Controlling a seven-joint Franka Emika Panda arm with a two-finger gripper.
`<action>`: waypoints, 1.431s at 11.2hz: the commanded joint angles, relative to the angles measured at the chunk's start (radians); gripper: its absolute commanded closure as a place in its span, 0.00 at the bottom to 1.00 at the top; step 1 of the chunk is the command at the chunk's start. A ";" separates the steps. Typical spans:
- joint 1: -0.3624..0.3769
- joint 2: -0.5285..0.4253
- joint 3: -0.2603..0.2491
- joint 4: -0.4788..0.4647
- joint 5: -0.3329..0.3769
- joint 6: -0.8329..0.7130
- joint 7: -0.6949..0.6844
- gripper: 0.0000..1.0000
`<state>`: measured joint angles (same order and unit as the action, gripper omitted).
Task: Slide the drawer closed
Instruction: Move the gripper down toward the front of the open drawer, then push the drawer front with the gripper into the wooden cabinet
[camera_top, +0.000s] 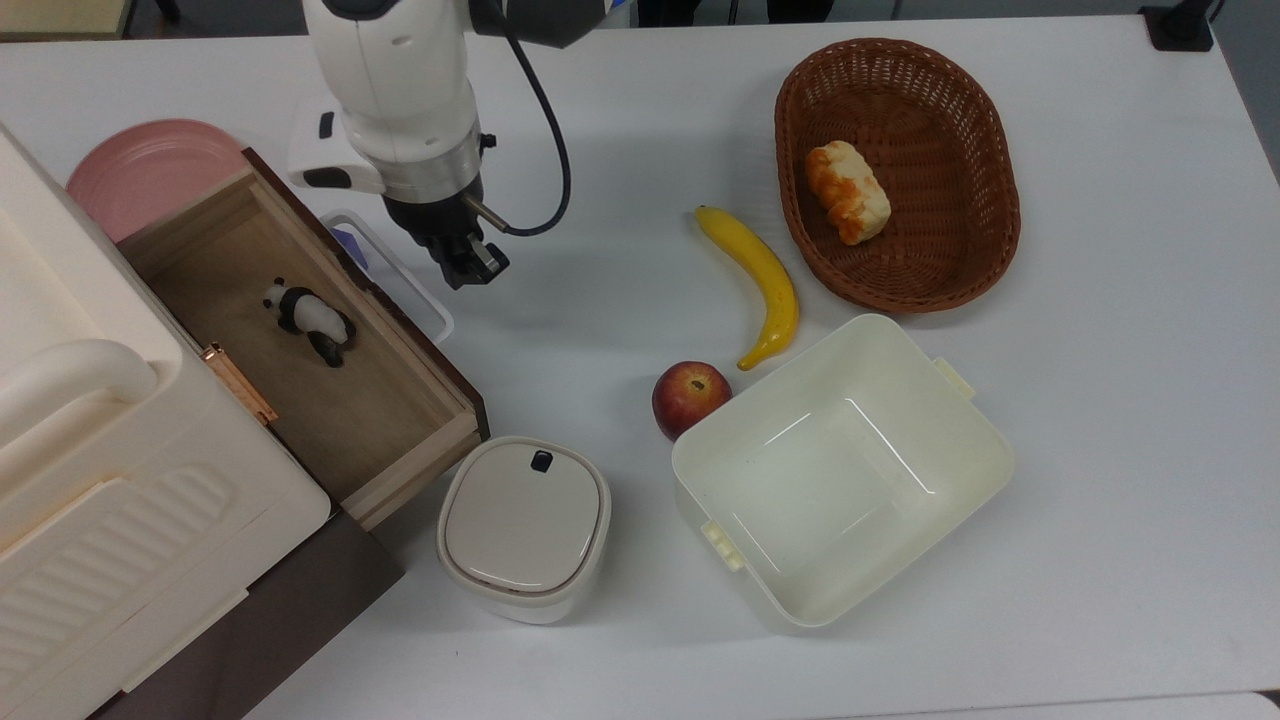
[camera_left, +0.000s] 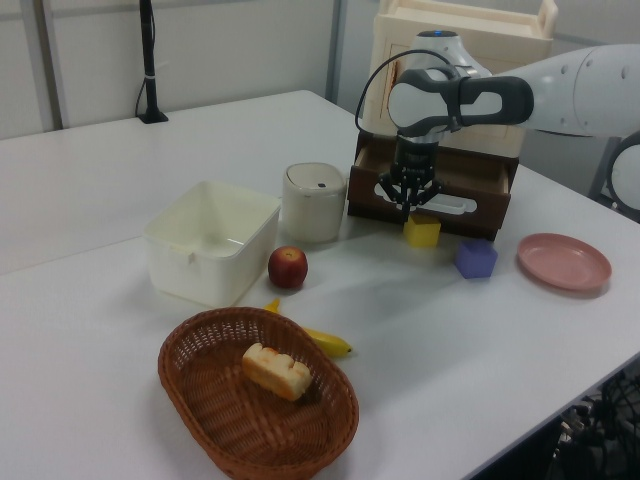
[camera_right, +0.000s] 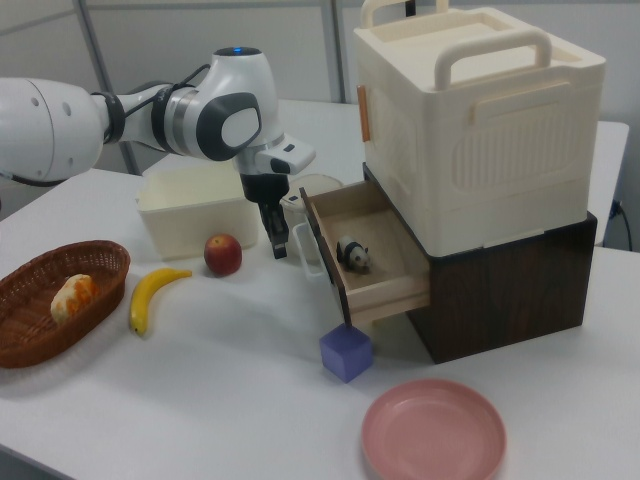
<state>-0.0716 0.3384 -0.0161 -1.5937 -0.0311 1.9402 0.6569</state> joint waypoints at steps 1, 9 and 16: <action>-0.002 0.005 -0.015 0.031 -0.012 0.016 0.023 1.00; -0.007 0.016 -0.034 0.040 -0.012 0.062 0.020 1.00; -0.010 0.063 -0.071 0.087 -0.015 0.098 0.013 1.00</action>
<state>-0.0826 0.3602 -0.0591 -1.5411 -0.0297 1.9820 0.6615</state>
